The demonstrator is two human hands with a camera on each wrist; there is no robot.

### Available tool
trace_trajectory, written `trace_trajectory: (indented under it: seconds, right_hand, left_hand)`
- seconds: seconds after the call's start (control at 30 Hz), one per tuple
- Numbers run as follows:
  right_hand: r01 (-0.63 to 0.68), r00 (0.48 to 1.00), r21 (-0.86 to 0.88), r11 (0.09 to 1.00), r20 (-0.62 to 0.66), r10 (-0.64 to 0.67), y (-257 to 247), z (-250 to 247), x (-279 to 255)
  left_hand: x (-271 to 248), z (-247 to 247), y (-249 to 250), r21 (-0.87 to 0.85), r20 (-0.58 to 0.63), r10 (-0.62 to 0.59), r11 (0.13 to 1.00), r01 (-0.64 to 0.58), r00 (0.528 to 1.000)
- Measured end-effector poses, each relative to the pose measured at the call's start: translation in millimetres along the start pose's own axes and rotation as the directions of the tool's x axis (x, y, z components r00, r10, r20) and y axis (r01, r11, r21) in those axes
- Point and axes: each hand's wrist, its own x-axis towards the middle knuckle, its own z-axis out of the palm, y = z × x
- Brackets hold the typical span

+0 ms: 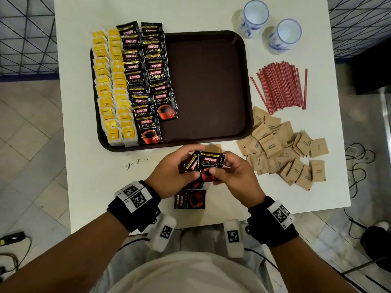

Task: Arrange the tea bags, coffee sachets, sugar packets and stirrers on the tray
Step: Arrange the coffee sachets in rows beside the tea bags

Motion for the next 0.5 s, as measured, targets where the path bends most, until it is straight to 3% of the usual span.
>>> trace_trajectory:
  seconds: [0.1, 0.23, 0.4, 0.5]
  right_hand:
    - [0.026, 1.0, 0.016, 1.0, -0.005, -0.026, -8.5, 0.3, 5.7]
    - [0.057, 0.998, -0.005, 0.998, 0.01, -0.056, -11.7, 5.0, 14.9]
    - [0.188, 0.978, -0.015, 0.982, 0.09, -0.186, -18.4, 4.0, 10.5]
    - [0.141, 0.99, -0.007, 0.99, -0.009, -0.141, -19.2, -4.6, 17.0]
  left_hand:
    - [2.1, -3.8, 7.5, -0.145, -0.049, -0.079, 0.987, 0.071, 0.996]
    - [6.8, -5.0, 18.2, -0.109, -0.188, -0.078, 0.992, 0.058, 0.979]
    - [21.2, -42.8, 23.0, -0.032, -0.45, -0.113, 0.993, 0.11, 0.886]
    - [29.4, -77.4, 41.6, 0.253, -0.45, 0.016, 0.961, 0.109, 0.893]
